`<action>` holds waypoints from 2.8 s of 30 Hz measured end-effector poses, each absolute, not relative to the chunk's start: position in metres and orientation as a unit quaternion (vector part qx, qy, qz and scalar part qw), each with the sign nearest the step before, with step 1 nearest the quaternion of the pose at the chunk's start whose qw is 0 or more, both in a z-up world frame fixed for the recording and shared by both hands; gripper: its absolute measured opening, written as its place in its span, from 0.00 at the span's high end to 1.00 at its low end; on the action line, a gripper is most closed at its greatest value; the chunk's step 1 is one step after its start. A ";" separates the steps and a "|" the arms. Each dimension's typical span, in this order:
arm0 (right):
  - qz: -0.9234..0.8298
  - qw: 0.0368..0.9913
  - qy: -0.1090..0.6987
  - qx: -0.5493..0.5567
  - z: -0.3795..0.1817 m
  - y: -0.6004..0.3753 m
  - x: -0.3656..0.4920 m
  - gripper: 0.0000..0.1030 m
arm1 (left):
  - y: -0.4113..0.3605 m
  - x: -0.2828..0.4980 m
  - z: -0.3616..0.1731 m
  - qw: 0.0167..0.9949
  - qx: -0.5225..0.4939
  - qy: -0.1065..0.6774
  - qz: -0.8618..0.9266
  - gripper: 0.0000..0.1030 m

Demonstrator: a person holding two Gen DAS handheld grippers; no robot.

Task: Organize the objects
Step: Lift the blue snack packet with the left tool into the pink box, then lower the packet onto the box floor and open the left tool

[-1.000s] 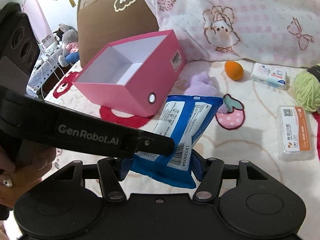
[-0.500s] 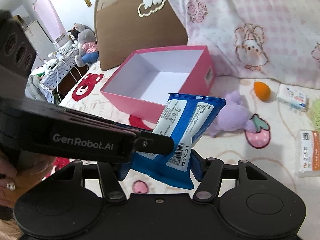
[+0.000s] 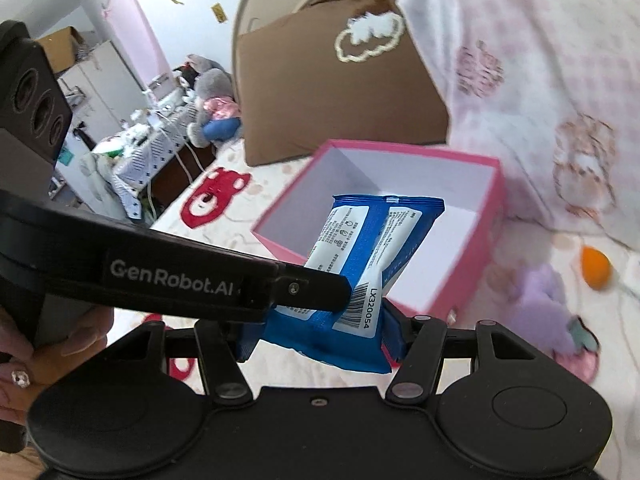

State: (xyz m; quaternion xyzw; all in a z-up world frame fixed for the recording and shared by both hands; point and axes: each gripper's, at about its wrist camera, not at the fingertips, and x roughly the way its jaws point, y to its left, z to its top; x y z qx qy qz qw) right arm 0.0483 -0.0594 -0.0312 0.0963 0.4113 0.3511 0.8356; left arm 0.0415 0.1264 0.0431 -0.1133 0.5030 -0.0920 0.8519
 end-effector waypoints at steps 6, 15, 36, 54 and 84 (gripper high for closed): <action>0.373 0.818 0.420 0.121 -0.037 -0.036 0.094 0.38 | 0.149 0.072 0.045 0.855 -0.087 0.507 -0.066 0.75; 0.370 0.801 0.455 0.119 -0.075 -0.003 0.159 0.39 | 0.193 0.131 -0.005 0.842 -0.131 0.521 -0.053 0.75; 0.361 0.773 0.515 0.079 -0.150 0.042 0.237 0.40 | 0.232 0.210 -0.103 0.812 -0.159 0.561 -0.027 0.76; 0.344 0.743 0.571 0.058 -0.186 0.076 0.259 0.34 | 0.245 0.223 -0.139 0.813 -0.146 0.564 -0.010 0.84; 0.256 0.795 0.547 0.048 -0.190 0.058 0.260 0.91 | 0.241 0.227 -0.139 0.838 -0.106 0.533 0.049 0.89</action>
